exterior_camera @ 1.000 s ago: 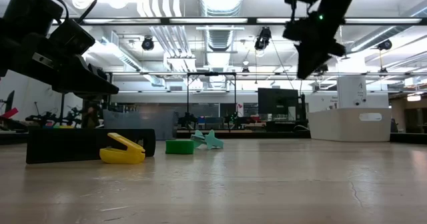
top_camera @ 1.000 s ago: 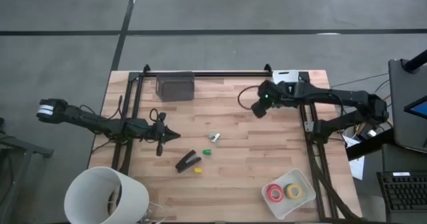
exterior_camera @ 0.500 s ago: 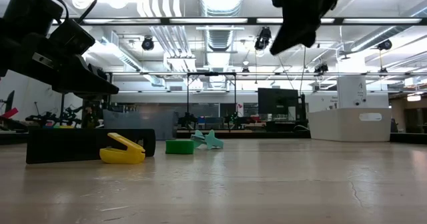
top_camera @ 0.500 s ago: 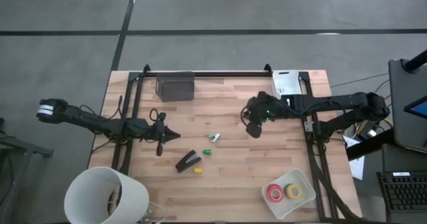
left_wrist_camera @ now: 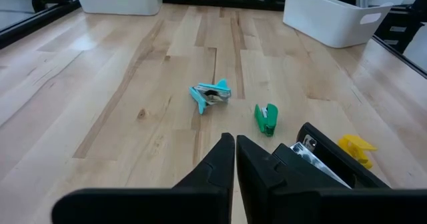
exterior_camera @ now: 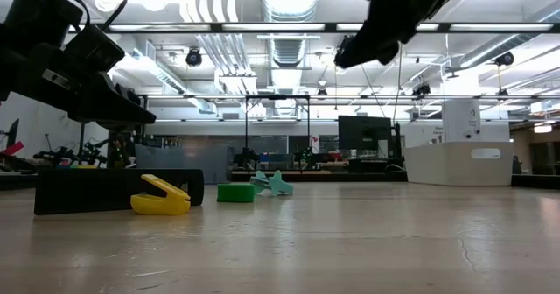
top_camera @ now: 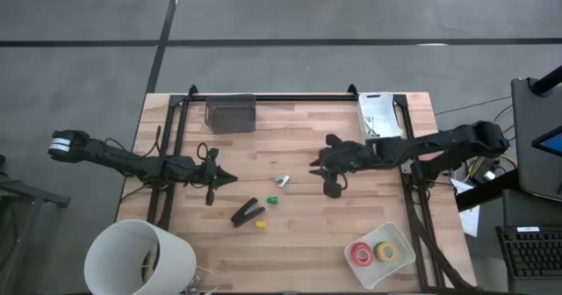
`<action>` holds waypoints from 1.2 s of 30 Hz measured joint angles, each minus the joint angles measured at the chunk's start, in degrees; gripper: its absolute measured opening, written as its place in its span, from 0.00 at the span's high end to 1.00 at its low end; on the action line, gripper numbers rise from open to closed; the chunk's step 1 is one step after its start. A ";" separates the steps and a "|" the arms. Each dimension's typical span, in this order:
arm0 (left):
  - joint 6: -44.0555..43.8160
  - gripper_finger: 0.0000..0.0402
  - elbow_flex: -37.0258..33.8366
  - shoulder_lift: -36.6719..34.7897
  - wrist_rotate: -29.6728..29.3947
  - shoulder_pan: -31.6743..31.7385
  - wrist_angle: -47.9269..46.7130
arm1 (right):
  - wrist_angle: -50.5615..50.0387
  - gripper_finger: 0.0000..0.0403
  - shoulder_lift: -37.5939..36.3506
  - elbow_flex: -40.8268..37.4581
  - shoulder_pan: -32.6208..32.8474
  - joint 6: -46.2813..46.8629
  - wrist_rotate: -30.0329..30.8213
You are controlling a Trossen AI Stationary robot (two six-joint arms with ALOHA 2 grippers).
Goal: Pick and place Stapler, Stapler remover, tape
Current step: Put the light blue staple remover into the top white bin
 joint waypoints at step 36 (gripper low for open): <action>0.00 0.95 -0.03 0.09 -0.02 0.01 0.02 | 8.92 0.70 32.36 13.90 0.73 -22.47 0.10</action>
